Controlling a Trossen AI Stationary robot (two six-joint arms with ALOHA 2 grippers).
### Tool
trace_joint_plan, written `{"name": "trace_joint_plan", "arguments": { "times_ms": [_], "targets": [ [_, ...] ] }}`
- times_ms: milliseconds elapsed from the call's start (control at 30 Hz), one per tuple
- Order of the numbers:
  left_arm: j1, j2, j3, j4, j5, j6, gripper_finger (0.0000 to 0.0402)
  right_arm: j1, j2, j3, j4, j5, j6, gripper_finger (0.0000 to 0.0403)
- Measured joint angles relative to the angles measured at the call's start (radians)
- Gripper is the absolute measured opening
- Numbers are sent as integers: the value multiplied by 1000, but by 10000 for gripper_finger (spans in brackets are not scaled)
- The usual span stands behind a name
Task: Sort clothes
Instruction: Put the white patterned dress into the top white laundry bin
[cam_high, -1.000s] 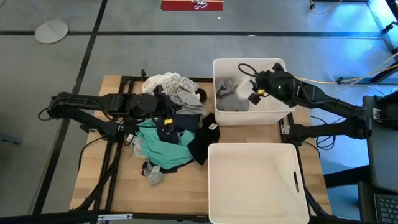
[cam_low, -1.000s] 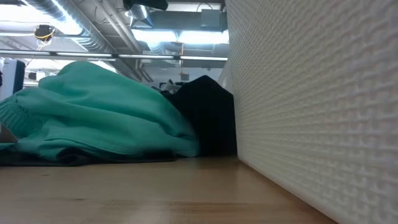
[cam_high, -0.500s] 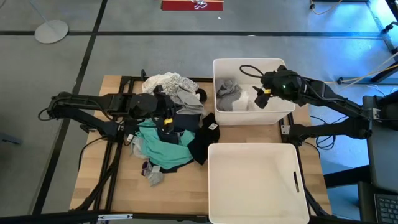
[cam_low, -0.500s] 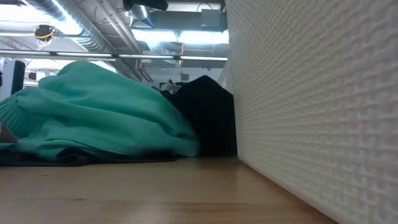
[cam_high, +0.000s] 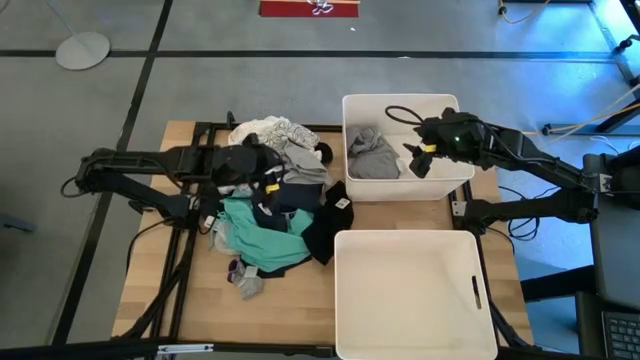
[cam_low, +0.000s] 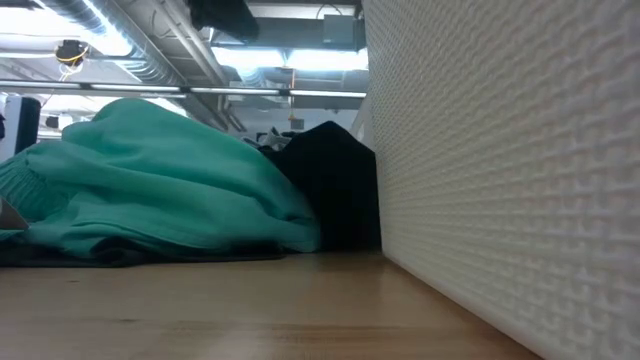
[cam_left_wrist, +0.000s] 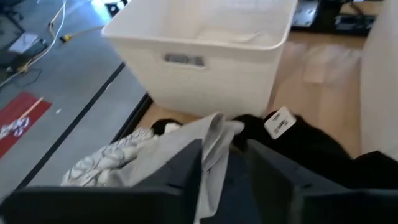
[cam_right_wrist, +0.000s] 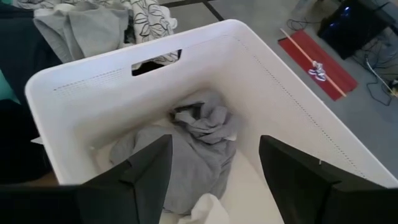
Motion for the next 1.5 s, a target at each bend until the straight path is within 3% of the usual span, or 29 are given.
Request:
{"name": "trace_joint_plan", "arguments": {
  "times_ms": [167, 300, 733, 1167, 1500],
  "targets": [
    [80, 0, 0, -121, 0, -97, 192, 0, 0, 0, 0, 0, 0, 241],
    [160, 3, 0, -215, -3, -180, 216, 0, 0, 0, 1, 0, 0, 241],
    [296, 99, -4, -379, -45, -270, 215, 0, 0, 0, 1, 0, 0, 241],
    [373, 145, -171, -338, -48, -274, 210, 0, 0, 0, 0, 0, -1, 241],
    [374, 136, -191, -284, 117, -188, 210, 0, 0, 0, 0, 0, -1, 241]
  ]
}}
